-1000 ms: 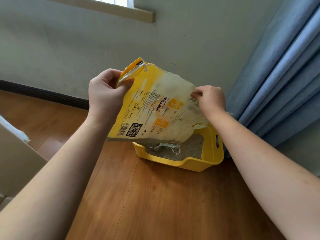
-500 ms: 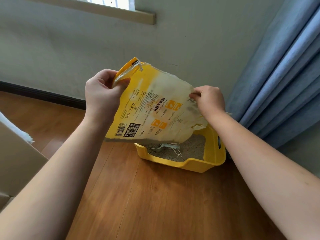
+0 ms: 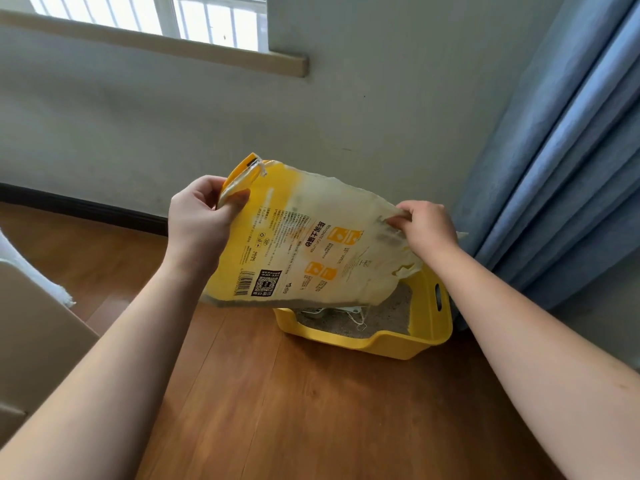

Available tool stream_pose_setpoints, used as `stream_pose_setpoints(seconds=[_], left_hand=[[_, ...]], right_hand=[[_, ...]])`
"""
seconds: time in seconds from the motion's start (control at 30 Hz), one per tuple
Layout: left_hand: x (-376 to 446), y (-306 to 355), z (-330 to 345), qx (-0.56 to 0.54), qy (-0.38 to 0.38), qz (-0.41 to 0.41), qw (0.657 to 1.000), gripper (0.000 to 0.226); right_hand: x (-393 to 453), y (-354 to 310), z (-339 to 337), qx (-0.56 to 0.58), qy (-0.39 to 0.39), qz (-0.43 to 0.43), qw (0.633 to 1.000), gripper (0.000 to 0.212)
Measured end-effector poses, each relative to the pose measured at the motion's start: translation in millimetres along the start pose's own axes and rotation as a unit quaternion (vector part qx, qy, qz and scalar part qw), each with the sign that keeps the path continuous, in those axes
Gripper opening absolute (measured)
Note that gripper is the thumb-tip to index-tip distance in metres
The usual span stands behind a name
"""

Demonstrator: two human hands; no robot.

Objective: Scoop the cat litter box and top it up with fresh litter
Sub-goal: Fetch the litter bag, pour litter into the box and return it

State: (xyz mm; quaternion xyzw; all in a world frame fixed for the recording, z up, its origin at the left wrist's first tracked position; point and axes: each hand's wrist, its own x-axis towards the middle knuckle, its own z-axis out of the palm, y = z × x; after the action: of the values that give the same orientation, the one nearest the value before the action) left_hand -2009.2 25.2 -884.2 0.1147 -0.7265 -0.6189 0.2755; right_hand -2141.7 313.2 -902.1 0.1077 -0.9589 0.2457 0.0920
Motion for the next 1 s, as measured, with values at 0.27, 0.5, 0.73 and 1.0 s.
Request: stream_pose_setpoints(seconds=[0.27, 0.5, 0.73, 1.0], left_hand=[[8.1, -12.5, -26.3, 0.134, 0.0, 0.057, 0.989, 0.017], [18.5, -21.5, -41.7, 0.22, -0.032, 0.077, 0.972, 0.024], [20.5, -24.2, -56.4, 0.318, -0.109, 0.044, 0.941, 0.023], [20.6, -21.3, -62.4, 0.39, -0.169, 0.023, 0.905, 0.023]], right_hand=[[2.9, -20.1, -6.8, 0.04, 0.029, -0.035, 0.998, 0.02], [0.2, -35.3, -9.3, 0.036, 0.025, -0.06, 0.997, 0.018], [0.2, -53.6, -7.0, 0.054, 0.007, -0.077, 0.996, 0.014], [0.6, -80.2, -7.1, 0.066, -0.006, -0.076, 0.995, 0.01]])
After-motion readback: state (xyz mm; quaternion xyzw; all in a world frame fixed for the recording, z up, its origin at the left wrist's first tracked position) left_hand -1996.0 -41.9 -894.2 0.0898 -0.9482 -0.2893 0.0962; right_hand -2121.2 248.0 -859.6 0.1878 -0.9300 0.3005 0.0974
